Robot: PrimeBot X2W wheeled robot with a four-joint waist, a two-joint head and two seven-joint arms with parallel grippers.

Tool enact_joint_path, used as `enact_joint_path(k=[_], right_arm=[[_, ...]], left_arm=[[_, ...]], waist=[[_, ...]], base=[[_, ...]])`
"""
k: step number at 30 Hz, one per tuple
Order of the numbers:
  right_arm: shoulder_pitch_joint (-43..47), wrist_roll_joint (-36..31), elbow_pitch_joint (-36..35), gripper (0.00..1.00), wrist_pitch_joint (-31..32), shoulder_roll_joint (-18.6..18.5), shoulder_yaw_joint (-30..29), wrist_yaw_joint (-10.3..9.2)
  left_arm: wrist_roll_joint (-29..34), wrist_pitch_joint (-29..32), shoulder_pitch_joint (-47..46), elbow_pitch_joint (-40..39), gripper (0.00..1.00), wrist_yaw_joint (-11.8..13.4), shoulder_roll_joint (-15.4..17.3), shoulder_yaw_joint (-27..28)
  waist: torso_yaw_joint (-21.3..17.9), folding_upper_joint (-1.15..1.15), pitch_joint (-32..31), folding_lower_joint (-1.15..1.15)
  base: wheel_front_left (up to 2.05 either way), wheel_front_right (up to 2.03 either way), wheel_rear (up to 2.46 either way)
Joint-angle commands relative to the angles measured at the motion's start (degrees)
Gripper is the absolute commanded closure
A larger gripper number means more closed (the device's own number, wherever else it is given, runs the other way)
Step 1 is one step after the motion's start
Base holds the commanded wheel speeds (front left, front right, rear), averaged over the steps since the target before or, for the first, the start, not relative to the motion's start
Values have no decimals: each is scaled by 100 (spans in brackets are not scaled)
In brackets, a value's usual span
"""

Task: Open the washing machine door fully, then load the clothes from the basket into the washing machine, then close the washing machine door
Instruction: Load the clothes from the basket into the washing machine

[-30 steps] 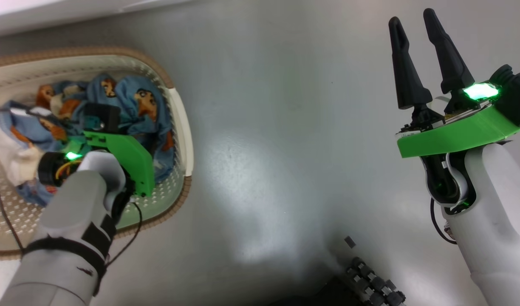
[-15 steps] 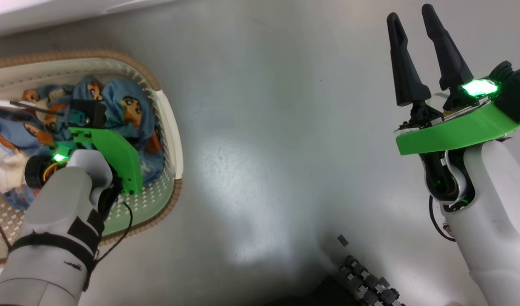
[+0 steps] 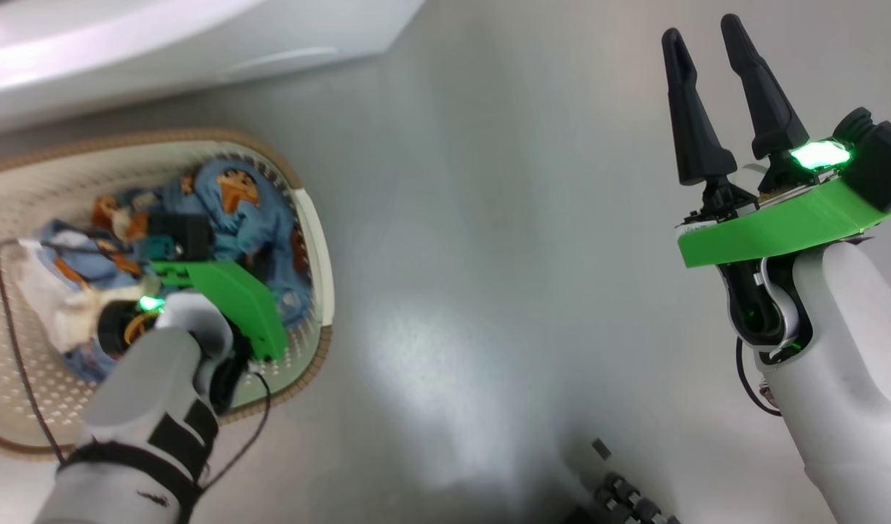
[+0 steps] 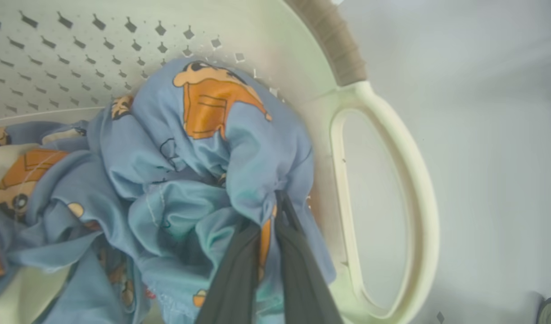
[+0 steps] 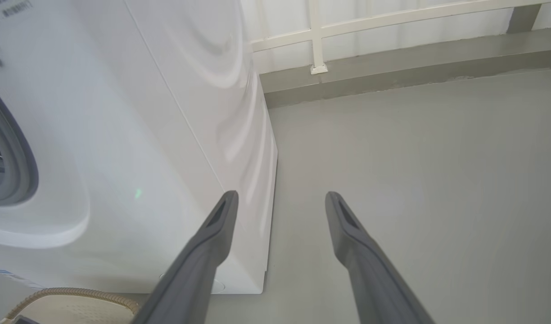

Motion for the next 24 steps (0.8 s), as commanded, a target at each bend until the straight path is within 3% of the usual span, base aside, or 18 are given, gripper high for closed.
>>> enact_joint_path(k=[1,14,24], right_arm=[[233,-34,-79,0,-45,-60,63,26],[667,28,173,0,-45,-254,41,26],[1080,89,329,0,-45,-317,-18,26]], left_arm=[[-124,-110,238,-189,100,-12,102,20],[-1189,-910,1003,-1067,100,-12,218,-622],[-1591,-1452,1434,-1704,100,-12,464,-1012]], waist=[[135,0,-373,0],[577,0,-1639,0],[833,0,-2539,0]], base=[[0,0,0],[0,0,0],[0,0,0]])
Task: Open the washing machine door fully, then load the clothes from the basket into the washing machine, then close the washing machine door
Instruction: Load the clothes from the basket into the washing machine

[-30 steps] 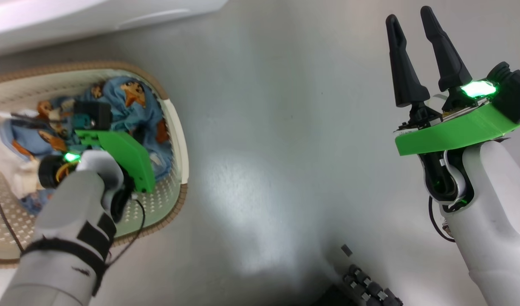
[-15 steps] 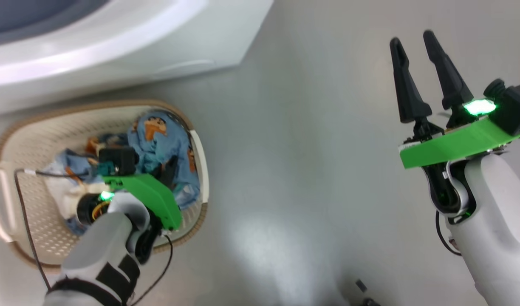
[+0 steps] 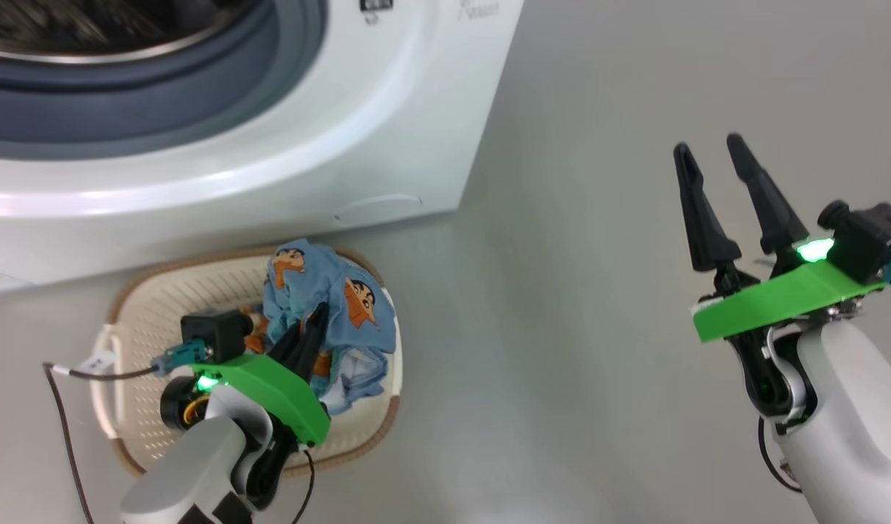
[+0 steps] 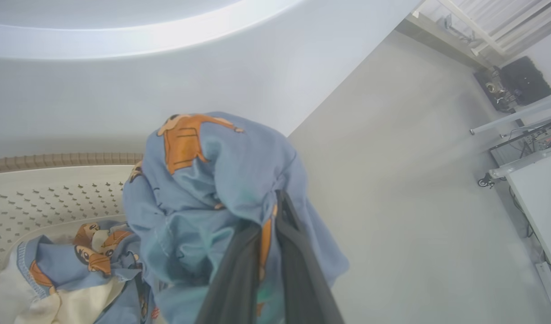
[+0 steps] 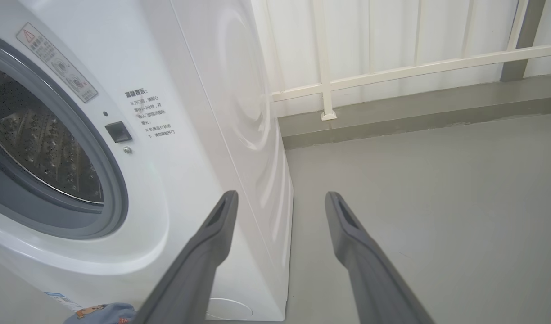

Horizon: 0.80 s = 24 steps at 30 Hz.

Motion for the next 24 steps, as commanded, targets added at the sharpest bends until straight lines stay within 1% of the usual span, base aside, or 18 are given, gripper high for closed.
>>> enact_joint_path(k=[1,6,10,15,17,18,20,24], right_arm=[[207,62,-83,0,-45,-72,30,26],[391,64,-26,0,-45,-112,7,26],[550,70,15,0,-45,-155,2,26],[689,91,53,0,-45,-201,27,26],[740,98,59,0,-45,-218,34,26],[740,98,59,0,-45,-218,34,26],[789,99,60,0,-45,-234,38,26],[843,122,65,0,-45,-288,52,26]], left_arm=[[-118,-103,97,-197,100,-12,169,123],[-177,-157,248,-489,100,-12,246,253],[-16,-163,421,-867,100,-12,281,655],[493,-164,757,-1449,100,-4,248,1347],[779,-164,908,-1700,100,56,237,1581],[779,-164,908,-1700,100,56,237,1581],[1004,-165,1061,-1942,100,103,208,1795],[1436,-165,1314,-2401,100,253,178,2178]], waist=[[242,0,-464,1],[354,0,-799,1],[437,0,-1063,1],[499,0,-1342,1],[521,0,-1433,1],[521,0,-1433,1],[542,0,-1507,1],[563,0,-1609,1]], base=[[0,0,0],[0,0,0],[0,0,0],[0,0,0],[0,0,0],[0,0,0],[0,0,0],[0,0,0]])
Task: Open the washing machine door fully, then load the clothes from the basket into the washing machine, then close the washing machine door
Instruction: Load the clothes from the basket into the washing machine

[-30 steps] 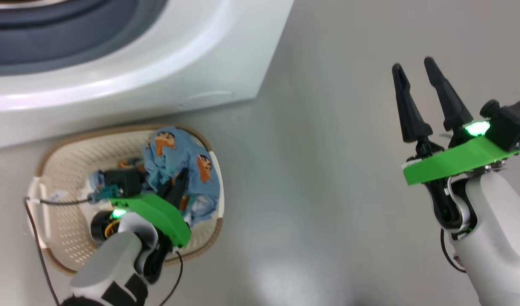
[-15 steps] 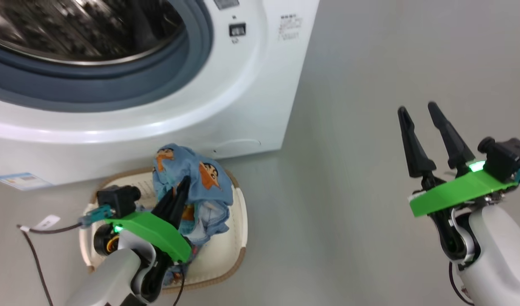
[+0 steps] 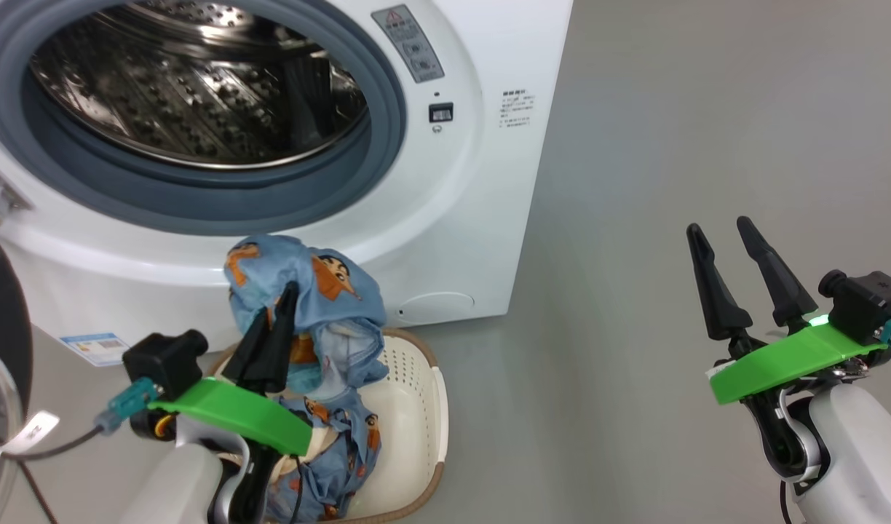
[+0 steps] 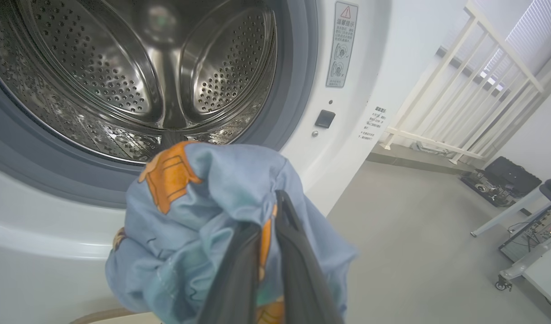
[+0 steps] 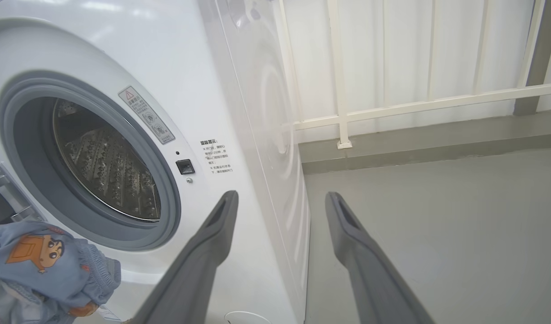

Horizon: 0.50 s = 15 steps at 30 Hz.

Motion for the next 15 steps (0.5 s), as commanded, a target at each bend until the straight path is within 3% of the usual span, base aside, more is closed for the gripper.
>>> enact_joint_path(k=[1,15], right_arm=[[67,65,-111,0,-46,-91,83,26],[213,89,-83,0,-46,-171,110,26]], left_arm=[[104,-77,-3,-210,100,38,113,261],[1014,-77,535,-966,100,517,-44,981]], waist=[[49,0,-92,0],[59,0,-280,0]], base=[[0,0,0],[0,0,0]])
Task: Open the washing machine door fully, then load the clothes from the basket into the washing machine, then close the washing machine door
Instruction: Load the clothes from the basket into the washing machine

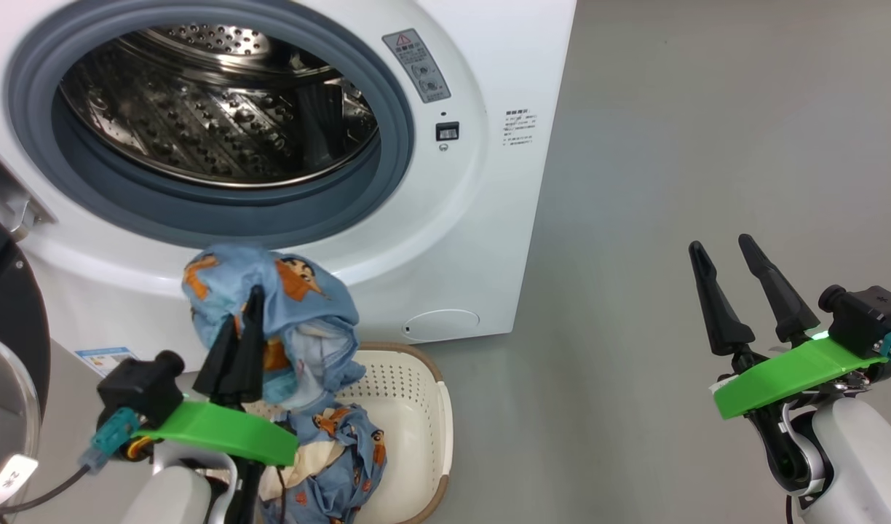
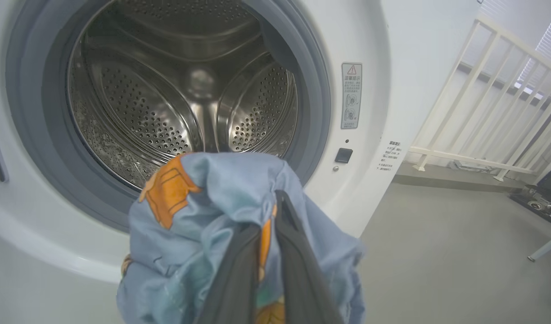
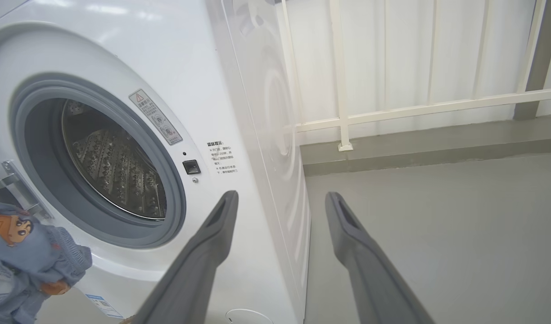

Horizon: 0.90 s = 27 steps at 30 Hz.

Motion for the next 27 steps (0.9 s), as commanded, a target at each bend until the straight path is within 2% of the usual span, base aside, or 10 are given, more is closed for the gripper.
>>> enact_joint_path(k=[1,6,15,27], right_arm=[[36,50,-112,0,-46,-101,78,26],[17,52,-116,0,-46,-124,99,26],[-33,56,-126,0,-46,-149,124,26],[-203,7,-275,0,-46,-308,135,26]], left_arm=[[103,-61,-71,-209,100,50,100,262],[340,-61,-34,-247,100,139,52,400],[502,-61,-159,-164,100,92,26,505],[614,-61,-1379,598,100,-59,82,614]], waist=[[-3,0,1,0],[-6,0,2,0],[-26,0,72,0],[-51,0,667,0]], base=[[0,0,0],[0,0,0],[0,0,0],[0,0,0]])
